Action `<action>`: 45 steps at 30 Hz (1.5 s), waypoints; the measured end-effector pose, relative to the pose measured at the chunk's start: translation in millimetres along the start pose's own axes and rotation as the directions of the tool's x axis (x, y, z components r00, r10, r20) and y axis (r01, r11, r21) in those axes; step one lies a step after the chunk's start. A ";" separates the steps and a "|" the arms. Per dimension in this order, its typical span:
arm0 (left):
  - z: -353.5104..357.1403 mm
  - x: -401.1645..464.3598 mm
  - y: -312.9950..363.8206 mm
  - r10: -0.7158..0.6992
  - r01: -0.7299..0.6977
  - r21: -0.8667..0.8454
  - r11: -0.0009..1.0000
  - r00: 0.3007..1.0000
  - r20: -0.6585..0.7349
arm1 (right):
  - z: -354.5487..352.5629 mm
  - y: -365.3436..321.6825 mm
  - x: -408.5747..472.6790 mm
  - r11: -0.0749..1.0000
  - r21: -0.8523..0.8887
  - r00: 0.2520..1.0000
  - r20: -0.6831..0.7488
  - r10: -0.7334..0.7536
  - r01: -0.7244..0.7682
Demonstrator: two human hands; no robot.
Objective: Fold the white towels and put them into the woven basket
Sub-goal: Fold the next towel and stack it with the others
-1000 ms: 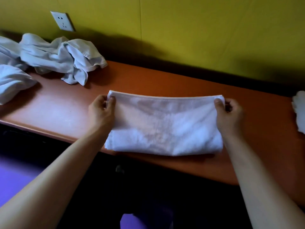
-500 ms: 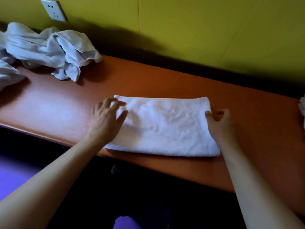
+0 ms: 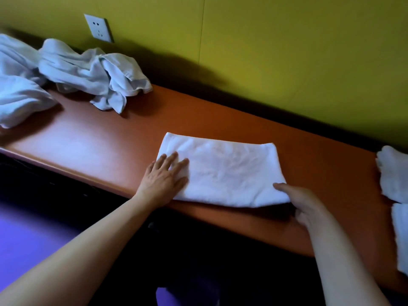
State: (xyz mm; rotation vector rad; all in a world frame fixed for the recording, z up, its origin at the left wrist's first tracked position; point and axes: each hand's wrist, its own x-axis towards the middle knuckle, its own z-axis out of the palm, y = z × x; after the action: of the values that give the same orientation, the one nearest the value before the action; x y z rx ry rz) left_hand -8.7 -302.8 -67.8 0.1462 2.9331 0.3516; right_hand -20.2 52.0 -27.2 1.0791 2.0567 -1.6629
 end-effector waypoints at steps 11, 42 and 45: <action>-7.1 -17.6 -47.5 -0.274 0.182 -0.544 0.819 0.957 -0.093 | 117.7 -68.5 -76.8 0.799 -0.166 0.805 -0.047 -0.591 0.577; -29.5 -32.3 22.7 -0.520 0.487 -0.601 0.634 0.844 0.135 | 161.8 -2.8 -52.6 0.860 -0.324 0.918 0.118 -0.378 0.395; -32.3 -44.5 38.2 -0.524 0.487 -0.748 0.451 0.823 0.219 | 142.3 3.9 -47.2 0.882 -0.313 0.936 0.143 -0.323 0.352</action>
State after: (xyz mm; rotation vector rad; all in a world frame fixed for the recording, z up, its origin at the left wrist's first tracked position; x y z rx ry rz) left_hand 31.5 -278.4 -20.1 -0.8606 2.3654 1.4699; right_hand -17.8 -97.2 -42.2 0.5497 2.4589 -1.3901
